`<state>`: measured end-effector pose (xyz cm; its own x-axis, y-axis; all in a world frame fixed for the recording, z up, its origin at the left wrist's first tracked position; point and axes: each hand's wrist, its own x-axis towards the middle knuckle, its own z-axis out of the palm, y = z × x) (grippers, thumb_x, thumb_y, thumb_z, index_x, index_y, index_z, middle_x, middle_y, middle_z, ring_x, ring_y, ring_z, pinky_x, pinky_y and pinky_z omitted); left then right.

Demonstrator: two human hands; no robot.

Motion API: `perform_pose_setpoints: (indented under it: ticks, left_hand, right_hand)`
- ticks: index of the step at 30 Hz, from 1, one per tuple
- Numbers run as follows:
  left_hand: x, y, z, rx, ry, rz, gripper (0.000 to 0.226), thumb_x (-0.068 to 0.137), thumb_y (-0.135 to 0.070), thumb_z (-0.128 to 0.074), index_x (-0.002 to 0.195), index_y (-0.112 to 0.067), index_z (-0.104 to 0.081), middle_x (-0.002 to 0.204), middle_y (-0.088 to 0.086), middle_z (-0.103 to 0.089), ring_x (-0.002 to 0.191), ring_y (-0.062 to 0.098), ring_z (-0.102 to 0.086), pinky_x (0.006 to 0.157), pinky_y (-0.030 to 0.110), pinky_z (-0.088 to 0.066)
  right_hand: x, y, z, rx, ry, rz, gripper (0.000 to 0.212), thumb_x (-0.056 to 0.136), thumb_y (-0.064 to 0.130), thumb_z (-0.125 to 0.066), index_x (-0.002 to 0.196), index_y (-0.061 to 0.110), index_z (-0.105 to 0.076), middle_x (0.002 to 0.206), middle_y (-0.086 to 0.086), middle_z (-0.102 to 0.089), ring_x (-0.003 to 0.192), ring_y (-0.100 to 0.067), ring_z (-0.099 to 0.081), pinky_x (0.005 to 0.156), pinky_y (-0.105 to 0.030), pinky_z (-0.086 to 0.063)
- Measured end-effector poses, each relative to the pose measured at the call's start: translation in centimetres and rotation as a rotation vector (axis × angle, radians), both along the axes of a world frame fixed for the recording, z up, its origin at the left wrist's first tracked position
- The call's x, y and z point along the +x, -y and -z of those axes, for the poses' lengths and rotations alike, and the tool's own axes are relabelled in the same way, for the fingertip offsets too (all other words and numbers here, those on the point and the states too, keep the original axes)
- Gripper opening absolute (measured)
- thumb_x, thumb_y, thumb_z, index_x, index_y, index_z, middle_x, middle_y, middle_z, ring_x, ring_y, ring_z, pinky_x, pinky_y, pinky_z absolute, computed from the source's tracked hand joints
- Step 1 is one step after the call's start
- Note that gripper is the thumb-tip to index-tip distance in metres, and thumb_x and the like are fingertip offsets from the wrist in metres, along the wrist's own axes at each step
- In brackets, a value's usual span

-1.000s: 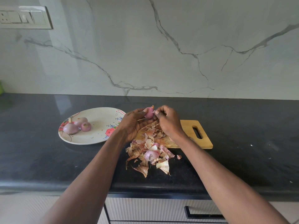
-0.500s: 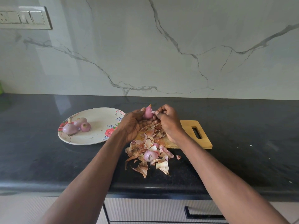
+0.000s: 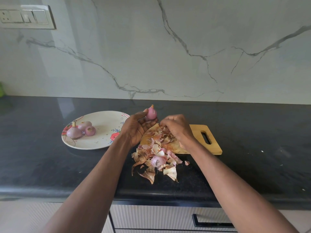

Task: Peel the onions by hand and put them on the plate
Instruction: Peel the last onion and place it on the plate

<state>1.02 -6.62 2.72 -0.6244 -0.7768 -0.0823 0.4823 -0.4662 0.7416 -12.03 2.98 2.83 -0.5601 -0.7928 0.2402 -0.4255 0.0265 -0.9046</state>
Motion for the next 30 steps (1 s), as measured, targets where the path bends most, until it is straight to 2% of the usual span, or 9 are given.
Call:
perform_pose_setpoints:
  ticks: [2, 4, 6, 11, 17, 21, 24, 27, 30]
  left_hand:
    - [0.0, -0.1, 0.0, -0.02, 0.02, 0.011, 0.026, 0.095, -0.007, -0.062, 0.118, 0.005, -0.059, 0.099, 0.027, -0.07, 0.081, 0.032, -0.072, 0.072, 0.033, -0.064]
    - [0.0, -0.1, 0.0, -0.037, 0.039, 0.02, 0.021, 0.096, -0.006, -0.061, 0.114, 0.004, -0.06, 0.098, 0.026, -0.07, 0.077, 0.03, -0.072, 0.076, 0.035, -0.063]
    - [-0.1, -0.2, 0.0, -0.06, 0.057, 0.026, 0.018, 0.096, -0.004, -0.061, 0.111, 0.004, -0.061, 0.101, 0.027, -0.069, 0.077, 0.029, -0.072, 0.077, 0.035, -0.061]
    - [-0.1, -0.4, 0.2, -0.124, 0.116, 0.041, 0.017, 0.094, -0.003, -0.062, 0.108, 0.006, -0.063, 0.111, 0.028, -0.065, 0.082, 0.03, -0.073, 0.076, 0.034, -0.063]
    - [-0.2, -0.4, 0.4, -0.195, 0.181, 0.026, 0.015, 0.092, -0.001, -0.065, 0.102, 0.01, -0.066, 0.108, 0.028, -0.067, 0.079, 0.028, -0.072, 0.063, 0.028, -0.062]
    - [-0.5, -0.6, 0.5, -0.248, 0.205, 0.01, 0.01, 0.093, 0.001, -0.064, 0.092, 0.01, -0.069, 0.09, 0.02, -0.071, 0.071, 0.024, -0.072, 0.062, 0.027, -0.061]
    - [-0.7, -0.5, 0.6, -0.305, 0.212, 0.007, 0.016, 0.093, -0.002, -0.065, 0.102, 0.011, -0.071, 0.098, 0.023, -0.073, 0.079, 0.028, -0.072, 0.071, 0.03, -0.063]
    - [-0.8, -0.6, 0.6, -0.348, 0.206, 0.018, 0.018, 0.095, -0.003, -0.064, 0.106, 0.008, -0.072, 0.104, 0.024, -0.074, 0.087, 0.029, -0.073, 0.075, 0.031, -0.062]
    - [-0.7, -0.9, 0.5, -0.358, 0.184, 0.02, 0.015, 0.095, -0.002, -0.062, 0.102, 0.005, -0.074, 0.099, 0.021, -0.075, 0.083, 0.026, -0.074, 0.071, 0.029, -0.061]
  right_hand:
    - [0.1, 0.1, 0.1, -0.066, -0.025, 0.024, 0.022, 0.085, 0.022, -0.073, 0.075, 0.003, -0.074, 0.067, -0.011, -0.069, 0.06, -0.016, -0.059, 0.061, -0.028, -0.045]
    - [0.2, 0.0, -0.1, -0.181, -0.016, 0.031, 0.014, 0.085, 0.026, -0.076, 0.089, 0.013, -0.078, 0.081, 0.0, -0.075, 0.074, -0.009, -0.068, 0.069, -0.024, -0.052]
    - [0.1, 0.1, -0.1, -0.223, -0.001, 0.044, 0.022, 0.084, 0.027, -0.078, 0.101, 0.013, -0.077, 0.093, 0.002, -0.076, 0.085, -0.008, -0.07, 0.076, -0.021, -0.054]
    - [-0.3, 0.3, 0.2, -0.203, -0.033, 0.001, 0.018, 0.083, 0.021, -0.079, 0.098, 0.011, -0.079, 0.09, 0.0, -0.077, 0.086, -0.012, -0.072, 0.083, -0.036, -0.058]
    - [0.0, 0.2, 0.4, -0.198, -0.124, 0.046, 0.023, 0.08, 0.024, -0.08, 0.07, 0.004, -0.077, 0.067, -0.015, -0.071, 0.06, -0.029, -0.065, 0.052, -0.03, -0.048]
    - [0.5, 0.4, 0.9, -0.22, -0.218, 0.088, 0.031, 0.08, 0.029, -0.08, 0.057, 0.009, -0.072, 0.052, -0.007, -0.063, 0.041, -0.016, -0.046, 0.045, -0.038, -0.044]
    - [0.6, 0.7, 1.4, -0.278, -0.339, 0.138, 0.041, 0.085, 0.03, -0.076, 0.052, 0.009, -0.066, 0.045, -0.005, -0.055, 0.037, -0.014, -0.036, 0.039, -0.04, -0.036]
    - [0.7, 1.0, 1.5, -0.28, -0.459, 0.213, 0.042, 0.088, 0.028, -0.074, 0.052, 0.008, -0.063, 0.046, -0.003, -0.054, 0.04, -0.025, -0.044, 0.038, -0.041, -0.036]
    - [1.0, 1.1, 1.5, -0.274, -0.505, 0.253, 0.041, 0.086, 0.029, -0.075, 0.053, 0.009, -0.063, 0.05, -0.002, -0.055, 0.044, -0.023, -0.049, 0.039, -0.039, -0.038]
